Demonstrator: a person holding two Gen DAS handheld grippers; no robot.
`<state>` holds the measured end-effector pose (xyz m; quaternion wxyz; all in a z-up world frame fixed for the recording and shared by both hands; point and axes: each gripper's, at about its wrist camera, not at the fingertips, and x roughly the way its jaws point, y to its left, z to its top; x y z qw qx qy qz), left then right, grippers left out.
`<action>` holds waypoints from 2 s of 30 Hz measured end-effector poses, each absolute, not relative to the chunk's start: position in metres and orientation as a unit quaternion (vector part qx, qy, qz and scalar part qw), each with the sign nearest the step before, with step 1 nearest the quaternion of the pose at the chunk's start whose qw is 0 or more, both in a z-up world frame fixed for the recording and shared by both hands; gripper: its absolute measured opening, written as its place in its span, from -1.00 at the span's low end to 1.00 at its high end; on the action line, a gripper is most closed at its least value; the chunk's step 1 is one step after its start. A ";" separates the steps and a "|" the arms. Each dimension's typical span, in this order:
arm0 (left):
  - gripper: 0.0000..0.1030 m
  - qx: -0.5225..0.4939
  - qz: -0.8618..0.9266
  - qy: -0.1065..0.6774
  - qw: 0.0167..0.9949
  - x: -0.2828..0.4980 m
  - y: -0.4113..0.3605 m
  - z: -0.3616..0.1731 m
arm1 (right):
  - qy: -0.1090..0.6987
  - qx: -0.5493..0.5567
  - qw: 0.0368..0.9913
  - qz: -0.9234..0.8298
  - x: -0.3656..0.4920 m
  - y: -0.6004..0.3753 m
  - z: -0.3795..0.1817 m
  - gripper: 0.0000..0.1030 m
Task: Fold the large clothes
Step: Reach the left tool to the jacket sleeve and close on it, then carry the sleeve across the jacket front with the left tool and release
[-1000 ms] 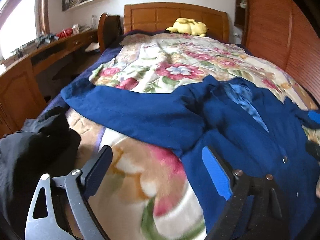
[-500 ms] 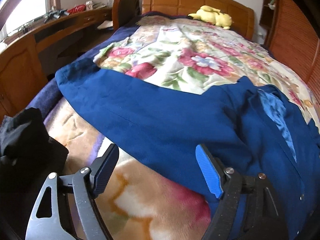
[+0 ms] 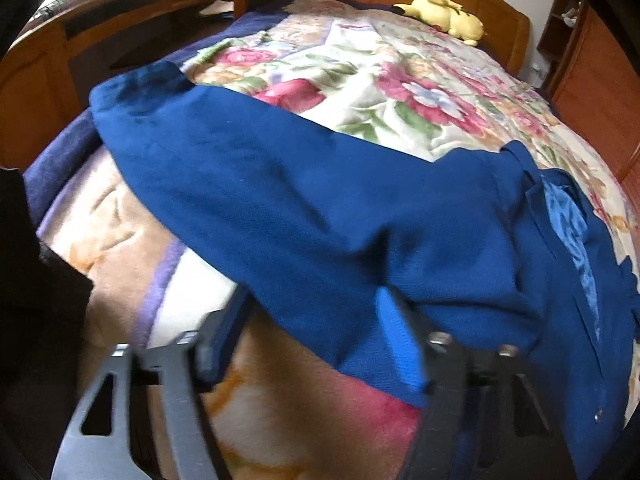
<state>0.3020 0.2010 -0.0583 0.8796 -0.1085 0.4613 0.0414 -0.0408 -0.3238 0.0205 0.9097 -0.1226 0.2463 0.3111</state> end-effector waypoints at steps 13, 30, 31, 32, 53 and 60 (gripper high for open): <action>-0.94 -0.036 0.022 0.401 0.915 0.285 0.176 -0.010 | 0.235 -0.122 0.915 0.306 -0.043 -0.325 0.020 1.00; -0.94 0.049 -0.095 0.343 0.933 0.205 0.040 0.052 | 0.225 -0.044 0.938 0.260 -0.027 -0.369 0.035 1.00; -0.94 0.051 -0.092 0.344 0.933 0.201 0.038 0.050 | 0.225 -0.039 0.939 0.258 -0.026 -0.372 0.035 1.00; -0.94 0.057 -0.085 0.341 0.935 0.196 0.037 0.048 | 0.225 -0.034 0.939 0.258 -0.025 -0.374 0.036 1.00; 0.39 0.019 -0.046 0.275 0.960 0.106 0.079 0.042 | 0.227 -0.045 0.939 0.256 -0.023 -0.374 0.035 1.00; 0.48 0.022 -0.040 0.271 0.962 0.096 0.103 0.039 | 0.226 -0.069 0.933 0.273 -0.032 -0.364 0.031 1.00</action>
